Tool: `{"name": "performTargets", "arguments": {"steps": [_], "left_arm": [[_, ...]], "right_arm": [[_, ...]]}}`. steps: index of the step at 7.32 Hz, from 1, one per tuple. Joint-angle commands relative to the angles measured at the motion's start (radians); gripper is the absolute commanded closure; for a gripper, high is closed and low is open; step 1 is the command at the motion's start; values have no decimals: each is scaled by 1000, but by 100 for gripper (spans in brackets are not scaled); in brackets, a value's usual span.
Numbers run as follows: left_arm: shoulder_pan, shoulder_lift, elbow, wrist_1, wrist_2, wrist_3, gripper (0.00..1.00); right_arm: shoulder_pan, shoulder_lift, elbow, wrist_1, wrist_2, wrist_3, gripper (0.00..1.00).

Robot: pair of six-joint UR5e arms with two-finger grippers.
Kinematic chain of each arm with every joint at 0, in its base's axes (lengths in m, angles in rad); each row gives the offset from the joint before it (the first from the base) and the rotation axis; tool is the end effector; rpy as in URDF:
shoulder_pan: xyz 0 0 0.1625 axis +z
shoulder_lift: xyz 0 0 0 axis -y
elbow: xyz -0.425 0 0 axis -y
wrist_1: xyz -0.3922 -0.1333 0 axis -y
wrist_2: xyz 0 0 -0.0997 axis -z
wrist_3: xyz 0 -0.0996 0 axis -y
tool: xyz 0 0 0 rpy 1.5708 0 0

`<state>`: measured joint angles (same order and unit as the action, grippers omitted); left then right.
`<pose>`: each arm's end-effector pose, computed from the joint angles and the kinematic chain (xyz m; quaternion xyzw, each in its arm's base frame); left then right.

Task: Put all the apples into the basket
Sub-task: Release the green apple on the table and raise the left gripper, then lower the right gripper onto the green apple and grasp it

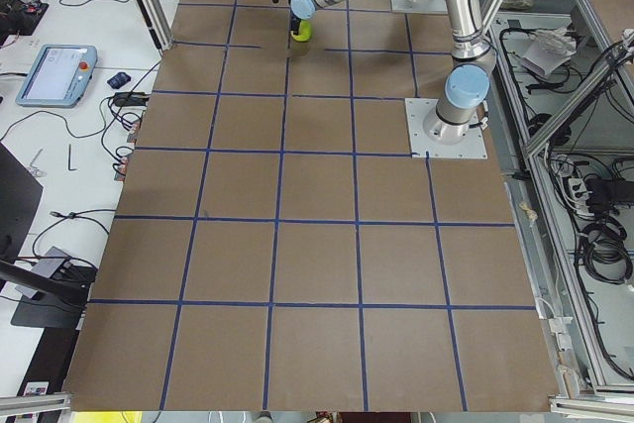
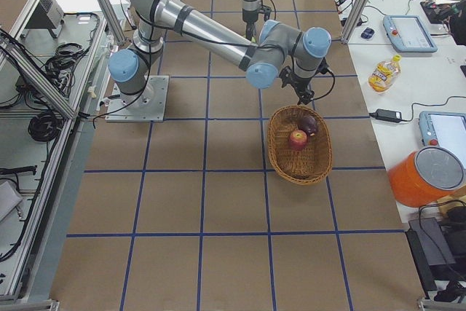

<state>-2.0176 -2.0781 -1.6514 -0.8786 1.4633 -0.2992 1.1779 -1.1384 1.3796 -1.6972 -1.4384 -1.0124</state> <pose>-0.4074 -0.5170 0.2283 -0.0763 -0.9943 0.0289 0.0689 -0.1123 -0.6535 0.3452 -0.3000 0.9499 0.0010 0.0874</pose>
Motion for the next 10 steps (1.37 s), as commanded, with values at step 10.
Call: {"name": "performTargets", "arguments": {"steps": [10], "left_arm": [[424, 386, 179, -654, 92, 399, 0]], "right_arm": [[695, -70, 468, -579, -147, 1509, 0]]}}
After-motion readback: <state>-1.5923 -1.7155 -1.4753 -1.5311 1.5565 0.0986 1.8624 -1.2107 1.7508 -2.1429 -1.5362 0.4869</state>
